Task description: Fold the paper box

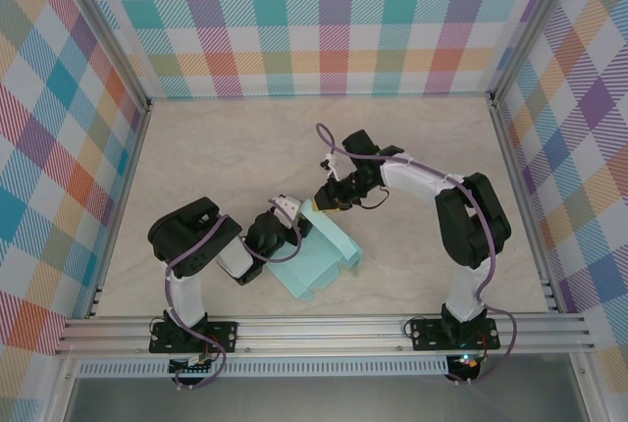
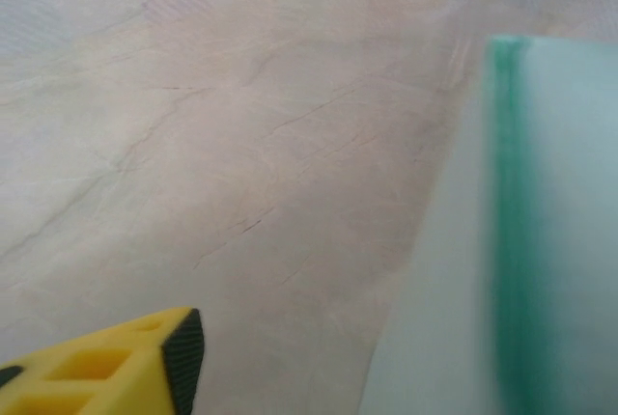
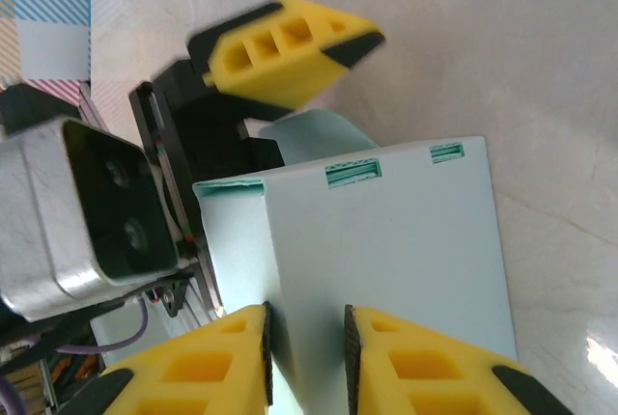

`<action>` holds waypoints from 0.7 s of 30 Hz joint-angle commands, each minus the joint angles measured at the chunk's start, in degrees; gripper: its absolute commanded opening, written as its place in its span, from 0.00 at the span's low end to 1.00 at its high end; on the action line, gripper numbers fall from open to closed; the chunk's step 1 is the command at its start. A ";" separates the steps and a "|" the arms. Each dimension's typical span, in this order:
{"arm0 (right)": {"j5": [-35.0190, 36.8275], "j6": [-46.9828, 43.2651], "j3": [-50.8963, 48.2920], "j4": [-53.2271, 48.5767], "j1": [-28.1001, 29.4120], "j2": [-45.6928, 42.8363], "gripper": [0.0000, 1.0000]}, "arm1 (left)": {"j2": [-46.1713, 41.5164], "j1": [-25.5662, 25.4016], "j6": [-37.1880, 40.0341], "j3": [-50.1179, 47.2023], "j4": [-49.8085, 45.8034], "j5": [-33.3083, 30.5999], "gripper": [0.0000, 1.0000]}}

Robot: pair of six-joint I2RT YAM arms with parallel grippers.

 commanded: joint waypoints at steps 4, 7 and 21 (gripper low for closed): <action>3.03 -0.55 -2.89 -9.12 0.79 1.23 0.27 | -6.18 4.01 1.68 -0.59 2.00 7.87 1.00; 3.02 -0.39 -2.89 -8.55 0.62 1.00 0.27 | -8.67 5.23 2.03 -0.58 -0.69 11.71 1.00; 1.48 0.04 -2.09 -6.25 0.27 1.77 0.27 | -9.62 7.66 7.97 3.62 -10.58 25.65 0.68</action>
